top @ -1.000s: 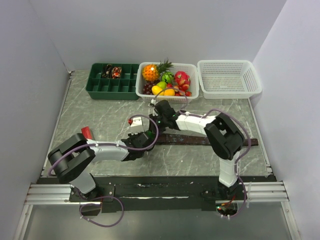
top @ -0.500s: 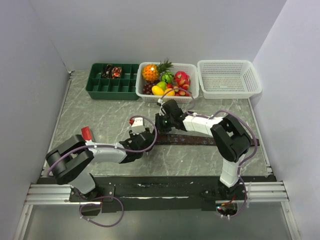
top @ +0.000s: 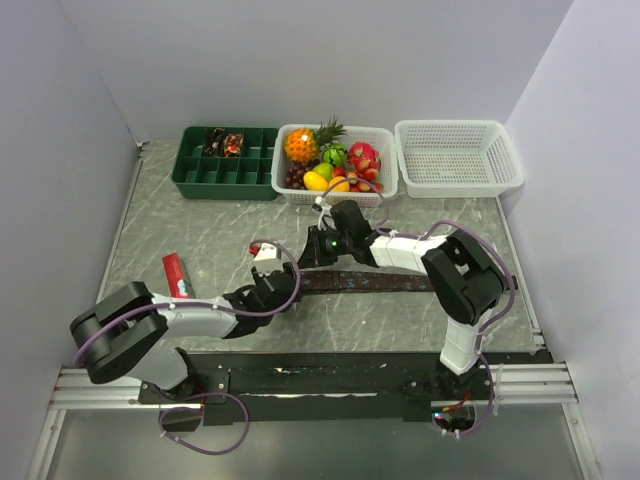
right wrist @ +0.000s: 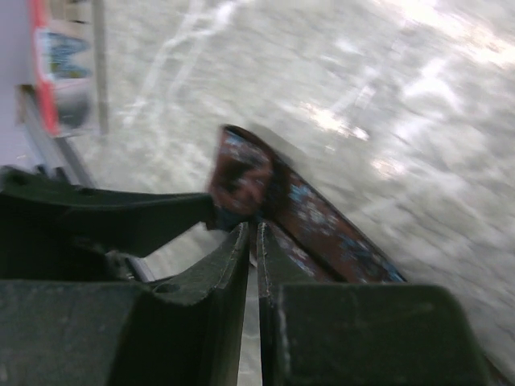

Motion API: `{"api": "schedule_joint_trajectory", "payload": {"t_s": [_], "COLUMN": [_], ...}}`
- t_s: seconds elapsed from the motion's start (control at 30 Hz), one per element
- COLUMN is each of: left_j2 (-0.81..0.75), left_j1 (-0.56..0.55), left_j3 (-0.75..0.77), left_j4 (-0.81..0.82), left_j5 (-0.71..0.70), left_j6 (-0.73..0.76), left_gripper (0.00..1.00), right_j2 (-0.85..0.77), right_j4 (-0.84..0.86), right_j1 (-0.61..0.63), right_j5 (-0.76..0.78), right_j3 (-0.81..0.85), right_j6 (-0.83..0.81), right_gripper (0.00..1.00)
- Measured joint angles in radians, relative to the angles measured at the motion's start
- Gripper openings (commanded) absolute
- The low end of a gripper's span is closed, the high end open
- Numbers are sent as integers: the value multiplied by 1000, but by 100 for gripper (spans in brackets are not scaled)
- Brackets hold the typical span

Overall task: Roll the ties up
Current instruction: Roll the tie at the center of the board.

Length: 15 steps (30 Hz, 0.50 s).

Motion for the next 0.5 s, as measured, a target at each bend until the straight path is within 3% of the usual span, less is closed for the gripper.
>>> {"api": "schedule_joint_trajectory", "payload": {"t_s": [0.27,0.5], "left_j2": [-95,-121], "left_j1": [0,0], "left_j3": [-73,-82], "left_j4": [52,90], "left_j5": [36,72], "left_j6": [23,45], "left_gripper": [60,63], "right_j2": [26,89], "right_j4": [152,151], "right_j1": [-1,7], "right_j5": [-169,-235], "right_j3": [-10,10], "right_j6": [34,23], "right_gripper": [16,16]}}
